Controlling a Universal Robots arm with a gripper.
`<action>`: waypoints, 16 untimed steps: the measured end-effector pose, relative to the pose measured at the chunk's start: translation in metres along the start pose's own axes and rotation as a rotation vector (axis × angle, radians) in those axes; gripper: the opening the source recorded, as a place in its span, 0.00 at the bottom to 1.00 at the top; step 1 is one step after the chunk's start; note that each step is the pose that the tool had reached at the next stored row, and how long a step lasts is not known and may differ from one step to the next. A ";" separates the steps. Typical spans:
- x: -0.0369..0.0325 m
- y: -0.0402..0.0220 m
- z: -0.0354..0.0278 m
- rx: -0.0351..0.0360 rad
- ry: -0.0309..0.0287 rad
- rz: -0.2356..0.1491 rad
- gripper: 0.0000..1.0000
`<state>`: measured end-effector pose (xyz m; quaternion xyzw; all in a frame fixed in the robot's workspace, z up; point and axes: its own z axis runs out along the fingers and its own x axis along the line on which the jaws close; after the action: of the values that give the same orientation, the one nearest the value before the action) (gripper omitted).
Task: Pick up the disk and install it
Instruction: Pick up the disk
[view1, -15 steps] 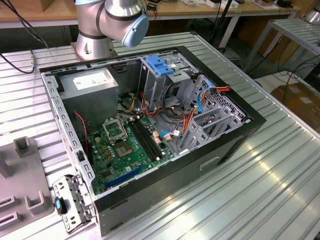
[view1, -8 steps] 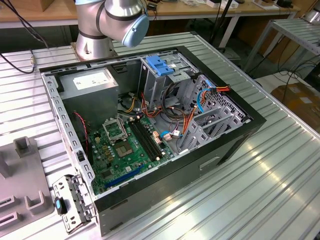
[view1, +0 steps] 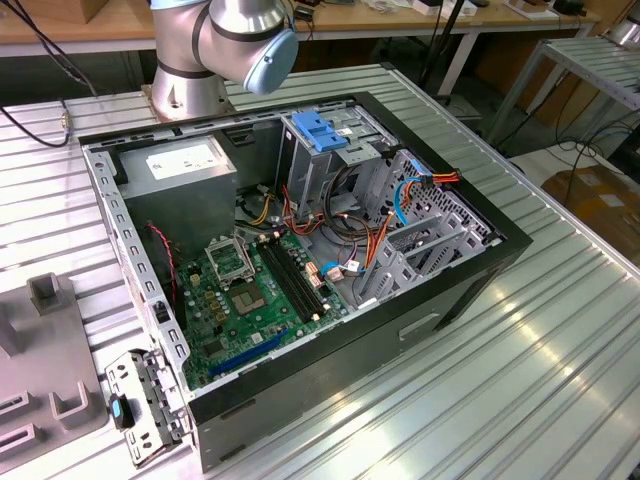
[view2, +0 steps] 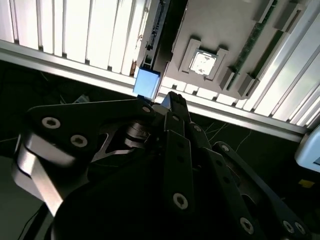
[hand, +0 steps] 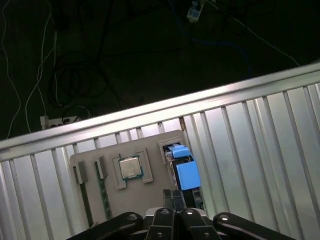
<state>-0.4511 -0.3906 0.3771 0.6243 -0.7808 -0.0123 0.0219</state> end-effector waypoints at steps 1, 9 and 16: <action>0.0000 0.0000 0.0002 0.0003 0.0007 -0.016 0.11; -0.0014 0.0005 0.0070 0.0037 0.0021 -0.053 0.42; -0.0054 0.0036 0.0153 0.0198 0.0011 -0.088 0.66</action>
<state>-0.4542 -0.3847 0.3619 0.6581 -0.7527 -0.0052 0.0156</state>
